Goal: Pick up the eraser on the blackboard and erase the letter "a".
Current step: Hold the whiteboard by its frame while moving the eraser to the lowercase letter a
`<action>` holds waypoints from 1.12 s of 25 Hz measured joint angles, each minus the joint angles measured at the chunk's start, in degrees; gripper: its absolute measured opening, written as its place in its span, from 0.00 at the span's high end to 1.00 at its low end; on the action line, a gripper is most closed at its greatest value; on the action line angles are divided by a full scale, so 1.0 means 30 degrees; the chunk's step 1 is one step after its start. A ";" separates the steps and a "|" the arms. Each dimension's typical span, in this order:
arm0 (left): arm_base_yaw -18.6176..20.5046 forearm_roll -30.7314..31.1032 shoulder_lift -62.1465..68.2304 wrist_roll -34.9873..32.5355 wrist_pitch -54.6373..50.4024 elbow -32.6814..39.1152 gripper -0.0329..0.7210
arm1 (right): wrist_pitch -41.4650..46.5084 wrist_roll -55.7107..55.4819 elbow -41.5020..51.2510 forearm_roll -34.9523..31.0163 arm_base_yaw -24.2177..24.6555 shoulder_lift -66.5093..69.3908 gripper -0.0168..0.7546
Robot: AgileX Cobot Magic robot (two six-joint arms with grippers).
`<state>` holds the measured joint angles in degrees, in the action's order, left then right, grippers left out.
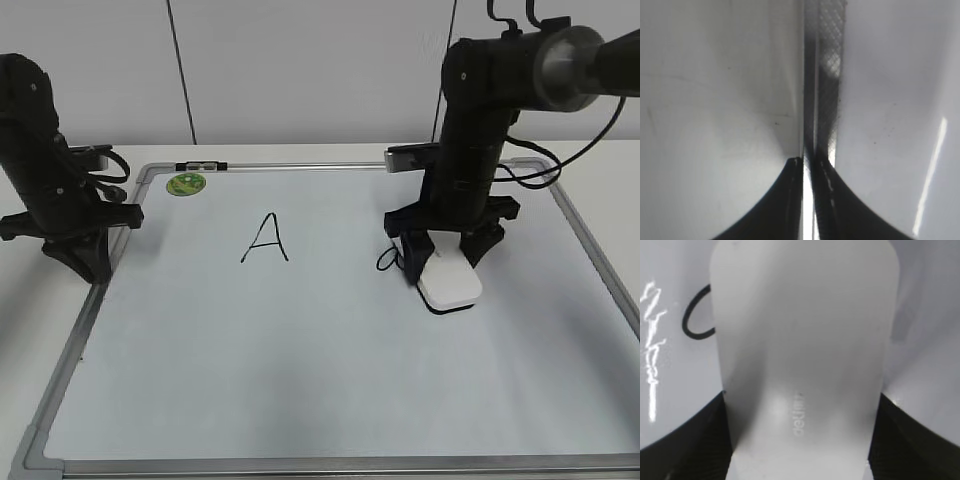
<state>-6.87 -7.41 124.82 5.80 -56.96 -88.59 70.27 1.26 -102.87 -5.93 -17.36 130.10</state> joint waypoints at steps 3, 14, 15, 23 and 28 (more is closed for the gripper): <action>0.0000 0.0000 0.0000 -0.0039 -0.0030 0.0000 0.88 | -0.0076 0.0000 -0.0079 0.0214 -0.0792 0.0045 0.30; 0.0000 -0.0026 0.0000 -0.0039 -0.0030 0.0000 0.88 | -0.0162 -0.0420 -0.0121 0.0551 -0.2915 0.0089 0.30; 0.0000 -0.0026 0.0000 -0.0039 -0.0030 0.0000 0.88 | -0.0162 -0.0420 -0.0121 0.0551 -0.2815 0.0089 0.30; 0.0000 -0.0369 0.0000 -0.0074 -0.0030 0.0000 0.87 | -0.0162 -0.0555 -0.0151 0.0351 0.0478 0.0089 0.30; 0.0000 -0.0476 0.0032 -0.0074 -0.0030 0.0000 0.88 | -0.0162 -0.0628 -0.0151 -0.0104 0.1804 0.0089 0.30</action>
<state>-6.87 -8.84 124.92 5.58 -57.05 -88.59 69.79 -0.62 -103.32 -6.24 -11.94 130.36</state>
